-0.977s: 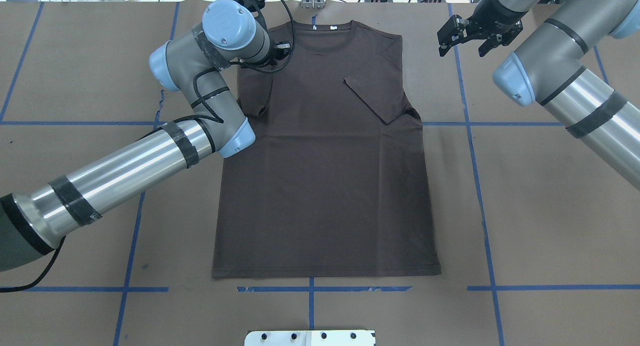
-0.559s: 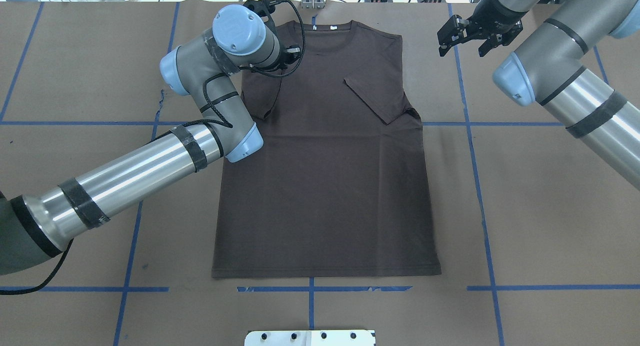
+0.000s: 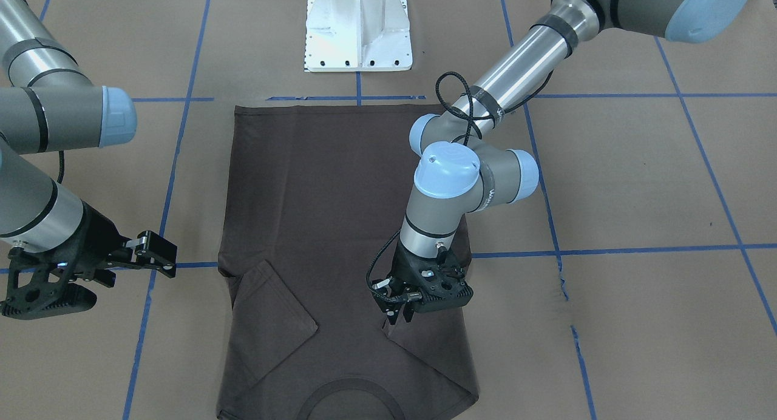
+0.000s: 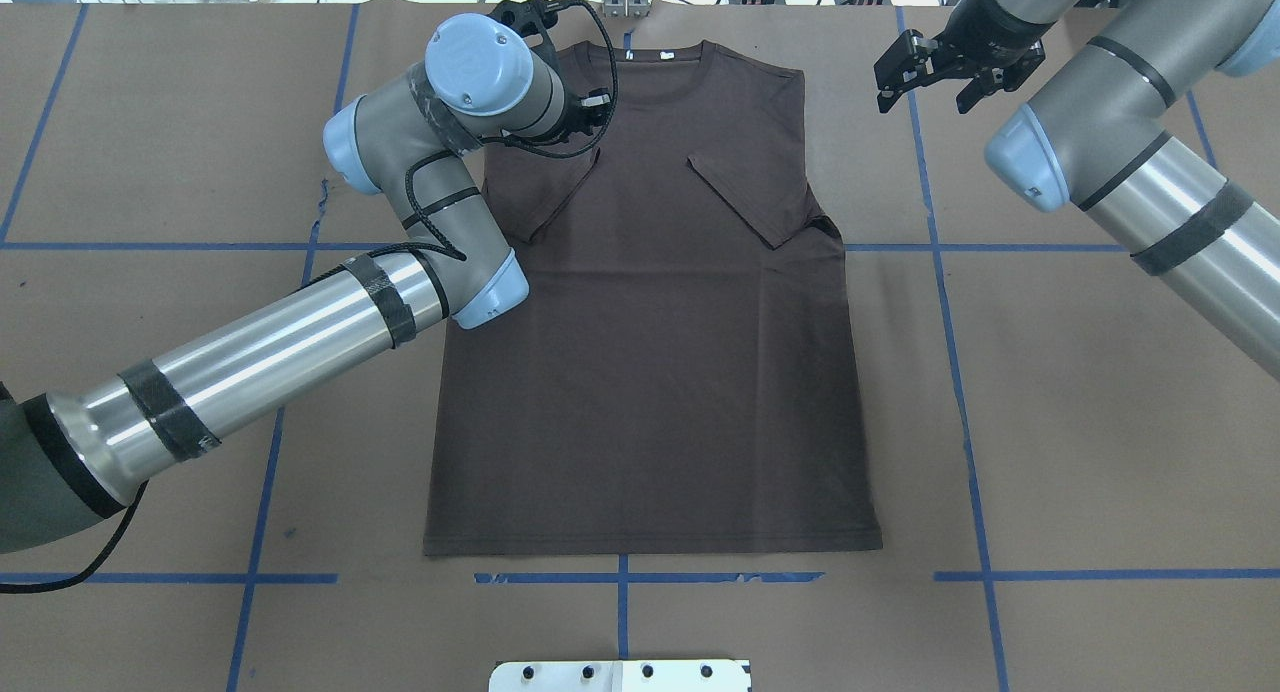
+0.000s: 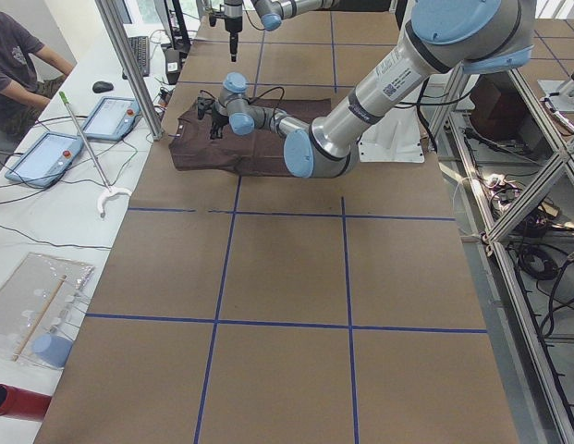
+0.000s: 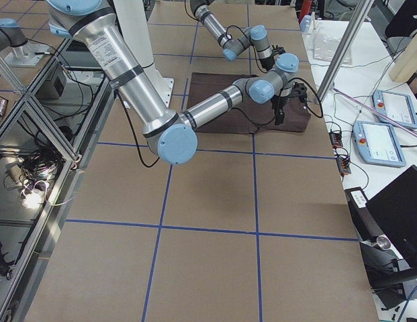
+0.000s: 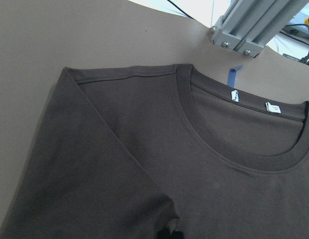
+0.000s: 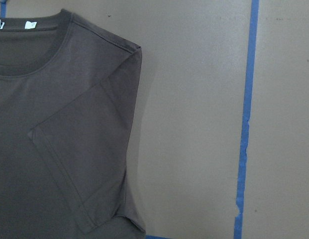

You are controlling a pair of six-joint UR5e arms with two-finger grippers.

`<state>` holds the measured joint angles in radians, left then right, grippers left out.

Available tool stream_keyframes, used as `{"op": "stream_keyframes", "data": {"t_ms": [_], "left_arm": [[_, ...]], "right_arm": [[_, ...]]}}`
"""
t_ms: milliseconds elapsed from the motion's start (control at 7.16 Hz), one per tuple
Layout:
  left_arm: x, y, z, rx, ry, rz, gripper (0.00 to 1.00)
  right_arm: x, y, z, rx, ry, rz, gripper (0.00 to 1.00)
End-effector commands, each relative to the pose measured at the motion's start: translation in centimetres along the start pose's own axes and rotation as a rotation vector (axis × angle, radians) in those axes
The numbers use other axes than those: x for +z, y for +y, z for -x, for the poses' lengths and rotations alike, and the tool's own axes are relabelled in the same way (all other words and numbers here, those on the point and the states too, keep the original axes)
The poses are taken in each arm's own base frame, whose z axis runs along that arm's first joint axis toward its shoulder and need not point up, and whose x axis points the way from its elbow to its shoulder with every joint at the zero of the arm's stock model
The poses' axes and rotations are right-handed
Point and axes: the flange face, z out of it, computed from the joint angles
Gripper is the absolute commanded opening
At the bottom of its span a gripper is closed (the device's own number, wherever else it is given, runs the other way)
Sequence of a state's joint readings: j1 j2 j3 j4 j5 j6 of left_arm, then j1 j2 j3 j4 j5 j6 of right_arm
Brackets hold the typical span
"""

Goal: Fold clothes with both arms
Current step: 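Fold the sleeve inward across the shirt body with the left gripper, then move the right gripper to the nearer hem corner while the left arm withdraws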

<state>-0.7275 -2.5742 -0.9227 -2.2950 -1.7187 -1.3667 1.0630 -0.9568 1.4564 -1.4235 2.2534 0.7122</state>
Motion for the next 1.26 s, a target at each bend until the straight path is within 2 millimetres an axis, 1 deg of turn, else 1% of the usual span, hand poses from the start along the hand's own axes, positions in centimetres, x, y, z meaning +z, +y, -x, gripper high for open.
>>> {"op": "stream_keyframes", "data": {"t_ms": [0, 140, 279, 419, 559, 698, 838, 977, 1117], "left_arm": [[-2.4, 0.2, -0.7, 0.025, 0.046, 0.024, 1.0], [-3.6, 1.5, 0.9, 0.046, 0.04, 0.096, 1.0], [-5.5, 2.2, 3.0, 0.094, 0.006, 0.115, 1.0], [-8.8, 3.1, 6.0, 0.142, 0.0, 0.116, 1.0], [-12.0, 4.3, 10.3, 0.153, 0.008, 0.113, 1.0], [-14.6, 5.2, 13.0, 0.171, 0.025, 0.111, 1.0], [-16.1, 5.6, 14.0, 0.18, 0.036, 0.139, 1.0], [-18.7, 6.1, 14.8, 0.184, 0.063, 0.126, 1.0], [-19.5, 6.4, 15.1, 0.185, 0.07, 0.124, 1.0]], "right_arm": [[-0.2, 0.6, -0.1, 0.0, -0.002, 0.001, 1.0], [0.7, 2.9, 0.3, 0.065, -0.008, 0.016, 1.0], [1.3, 6.6, 1.3, 0.118, -0.021, 0.028, 1.0], [2.4, 12.5, 2.5, 0.138, -0.012, 0.031, 1.0], [3.1, 18.3, 3.7, 0.178, 0.012, 0.015, 1.0], [4.8, 23.1, 5.3, 0.214, 0.034, 0.001, 1.0], [7.4, 28.2, 6.0, 0.235, 0.043, 0.006, 1.0], [8.7, 32.9, 4.3, 0.236, 0.006, 0.018, 1.0], [9.7, 36.9, 3.4, 0.237, 0.012, 0.042, 1.0]]}}
